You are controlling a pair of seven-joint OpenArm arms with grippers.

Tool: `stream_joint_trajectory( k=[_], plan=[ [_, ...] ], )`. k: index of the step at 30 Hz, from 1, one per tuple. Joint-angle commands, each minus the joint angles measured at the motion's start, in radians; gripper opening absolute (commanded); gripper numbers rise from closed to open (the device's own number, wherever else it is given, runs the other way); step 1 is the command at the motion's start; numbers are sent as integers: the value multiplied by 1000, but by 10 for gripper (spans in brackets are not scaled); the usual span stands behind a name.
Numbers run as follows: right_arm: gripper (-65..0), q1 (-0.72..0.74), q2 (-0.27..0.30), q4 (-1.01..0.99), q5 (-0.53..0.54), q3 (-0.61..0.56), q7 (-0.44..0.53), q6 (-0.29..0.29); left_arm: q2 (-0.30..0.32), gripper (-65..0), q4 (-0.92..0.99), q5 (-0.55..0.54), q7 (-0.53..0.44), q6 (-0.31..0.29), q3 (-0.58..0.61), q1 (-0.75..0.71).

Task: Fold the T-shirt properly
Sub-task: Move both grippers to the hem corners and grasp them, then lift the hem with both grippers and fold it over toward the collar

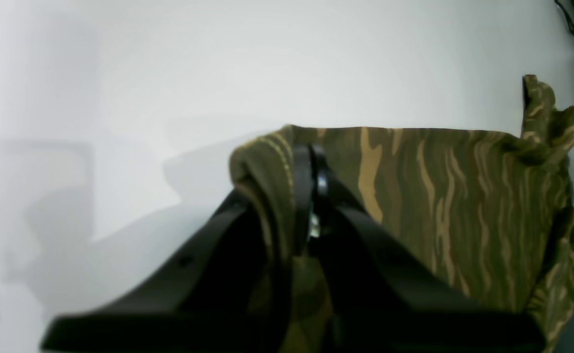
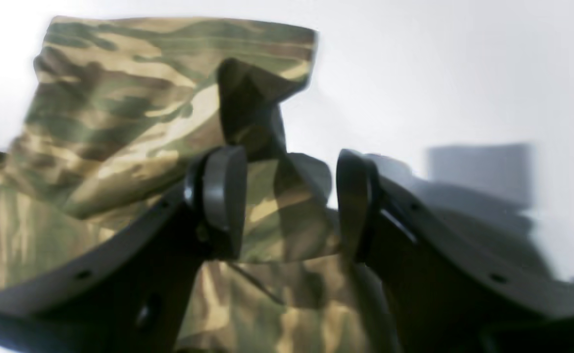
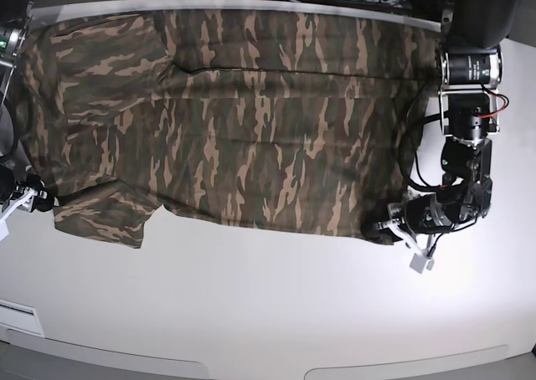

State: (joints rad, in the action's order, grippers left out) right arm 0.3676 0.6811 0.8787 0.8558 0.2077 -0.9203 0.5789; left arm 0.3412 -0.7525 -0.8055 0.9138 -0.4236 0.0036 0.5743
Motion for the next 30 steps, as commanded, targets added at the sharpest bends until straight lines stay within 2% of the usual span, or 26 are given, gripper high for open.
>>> stream_joint_trajectory(
  k=[1,6,10,14,17,19,23,26,28,30],
  plan=[
    [-331,24,25,-11,24,8,10,11,26,-650,5,98,60,33,3,2],
    [-331,25,-1,-85,28,8,16,18,39,-650,5,90,60,18,3,2],
    [-331,24,-25,-96,-17,8,98,47,38,-650,5,85,60,15,3,3],
    [-331,37,-35,-95,-79,8,146,12,39,-650,5,83,61,16,3,2],
    [-331,27,-51,-96,-74,8,114,14,38,-650,5,71,60,15,3,3],
    [-331,14,-69,-96,-50,8,77,43,38,-650,5,45,61,15,3,3],
    [-333,-5,-100,-95,56,8,-8,108,38,-650,5,18,61,16,3,3],
    [-340,-4,-103,-95,128,8,-79,119,39,-650,5,19,61,15,3,3],
    [-409,-2,-94,-93,166,8,-90,119,39,-650,5,18,60,14,3,3],
    [-545,7,-82,-93,177,8,-87,119,39,-650,5,11,60,-9,3,5]
  ],
)
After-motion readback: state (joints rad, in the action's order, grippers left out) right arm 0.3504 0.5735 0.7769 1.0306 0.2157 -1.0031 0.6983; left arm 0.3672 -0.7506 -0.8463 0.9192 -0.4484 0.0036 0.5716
